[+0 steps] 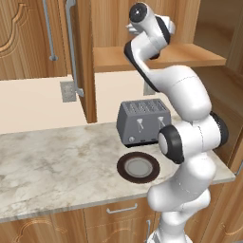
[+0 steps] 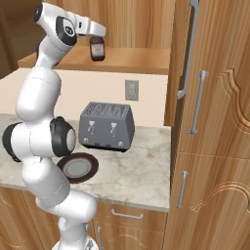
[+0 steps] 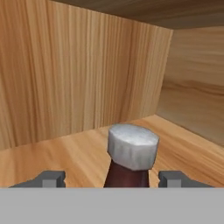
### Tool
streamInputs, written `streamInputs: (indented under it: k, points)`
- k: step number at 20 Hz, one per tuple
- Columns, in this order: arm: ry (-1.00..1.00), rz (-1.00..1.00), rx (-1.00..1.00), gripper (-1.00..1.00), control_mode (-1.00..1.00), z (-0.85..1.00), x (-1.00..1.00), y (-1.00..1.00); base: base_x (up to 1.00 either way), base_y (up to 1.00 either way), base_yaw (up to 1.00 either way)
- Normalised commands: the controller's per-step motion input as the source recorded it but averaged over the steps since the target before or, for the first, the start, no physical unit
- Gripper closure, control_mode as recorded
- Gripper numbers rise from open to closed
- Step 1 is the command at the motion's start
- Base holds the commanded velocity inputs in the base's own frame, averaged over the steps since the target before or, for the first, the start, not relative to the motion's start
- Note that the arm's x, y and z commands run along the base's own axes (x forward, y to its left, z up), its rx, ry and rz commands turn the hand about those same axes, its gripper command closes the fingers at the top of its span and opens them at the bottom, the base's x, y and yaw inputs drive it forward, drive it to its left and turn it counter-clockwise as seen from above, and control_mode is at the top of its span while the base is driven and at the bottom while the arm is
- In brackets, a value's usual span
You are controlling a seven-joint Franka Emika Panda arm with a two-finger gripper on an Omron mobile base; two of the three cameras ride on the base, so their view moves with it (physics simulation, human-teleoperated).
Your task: Move the hot dog bun to the plate on the dining table and place the condiment next to that plate. Then navigate to the fridge and take the sausage and place it on the plate as well.
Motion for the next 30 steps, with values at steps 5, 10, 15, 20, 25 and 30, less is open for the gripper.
streamInputs:
  k: [5,10,15,20,25,30]
  points:
    - [0.00,-0.02,0.00,1.00,-1.00,0.00,0.00,0.00,0.00,0.00,0.00]
    - [-0.13,0.00,0.00,1.00,-1.00,0.02,-0.64,0.00,0.00,0.00,0.00]
    - [-0.19,0.04,0.00,1.00,-1.00,0.00,-1.00,-0.13,0.00,0.00,0.00]
    - [-0.02,0.14,0.00,1.00,-1.00,0.00,-1.00,-0.22,0.00,0.00,0.00]
    - [0.13,0.17,0.00,1.00,-1.00,0.00,-1.00,-0.06,0.00,0.00,0.00]
    - [0.18,0.17,0.00,1.00,-1.00,0.00,-1.00,0.00,0.00,0.00,0.00]
